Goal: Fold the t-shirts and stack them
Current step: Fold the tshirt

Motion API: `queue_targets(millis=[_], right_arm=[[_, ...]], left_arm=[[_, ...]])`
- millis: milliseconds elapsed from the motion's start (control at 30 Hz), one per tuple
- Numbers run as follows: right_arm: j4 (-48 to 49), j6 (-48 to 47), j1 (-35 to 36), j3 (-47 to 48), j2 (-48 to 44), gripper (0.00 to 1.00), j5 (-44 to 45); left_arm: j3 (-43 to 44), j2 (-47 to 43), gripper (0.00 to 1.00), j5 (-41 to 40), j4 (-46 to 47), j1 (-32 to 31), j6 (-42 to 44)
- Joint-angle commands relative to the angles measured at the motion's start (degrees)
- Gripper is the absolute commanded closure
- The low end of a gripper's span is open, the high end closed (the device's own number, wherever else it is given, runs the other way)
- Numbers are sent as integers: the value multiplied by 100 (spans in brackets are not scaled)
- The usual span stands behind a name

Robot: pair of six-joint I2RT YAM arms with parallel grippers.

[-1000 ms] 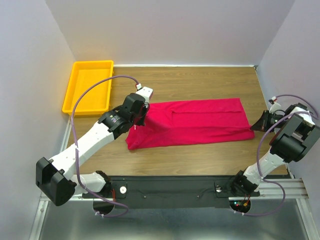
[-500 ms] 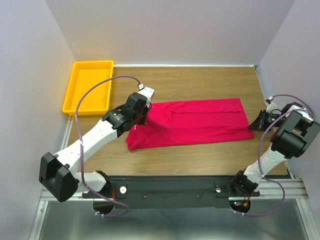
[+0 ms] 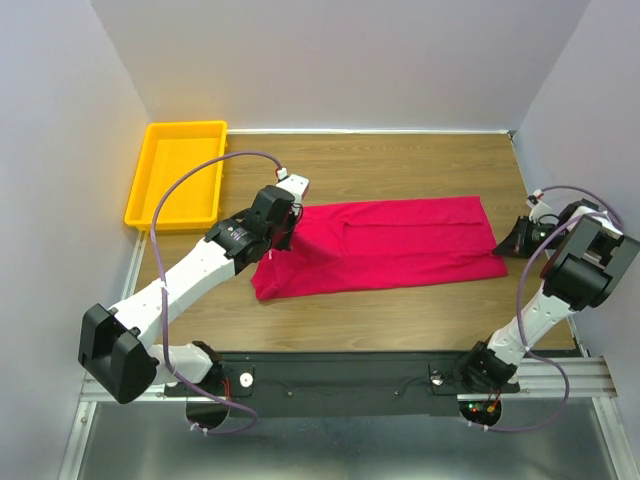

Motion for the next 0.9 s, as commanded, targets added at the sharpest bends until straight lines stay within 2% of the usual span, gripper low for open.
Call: queue_targets(millis=[0, 600, 700, 867], right_arm=[[218, 134, 105, 224, 37, 95, 12], [341, 283, 202, 295, 46, 93, 118], [394, 380, 211, 356, 72, 90, 118], [884, 889, 211, 392, -50, 69, 223]], left_arm=[[-46, -23, 100, -107, 239, 55, 91], [7, 179, 100, -80, 344, 108, 223], [51, 188, 100, -63, 344, 108, 223], [60, 206, 100, -80, 353, 108, 223]])
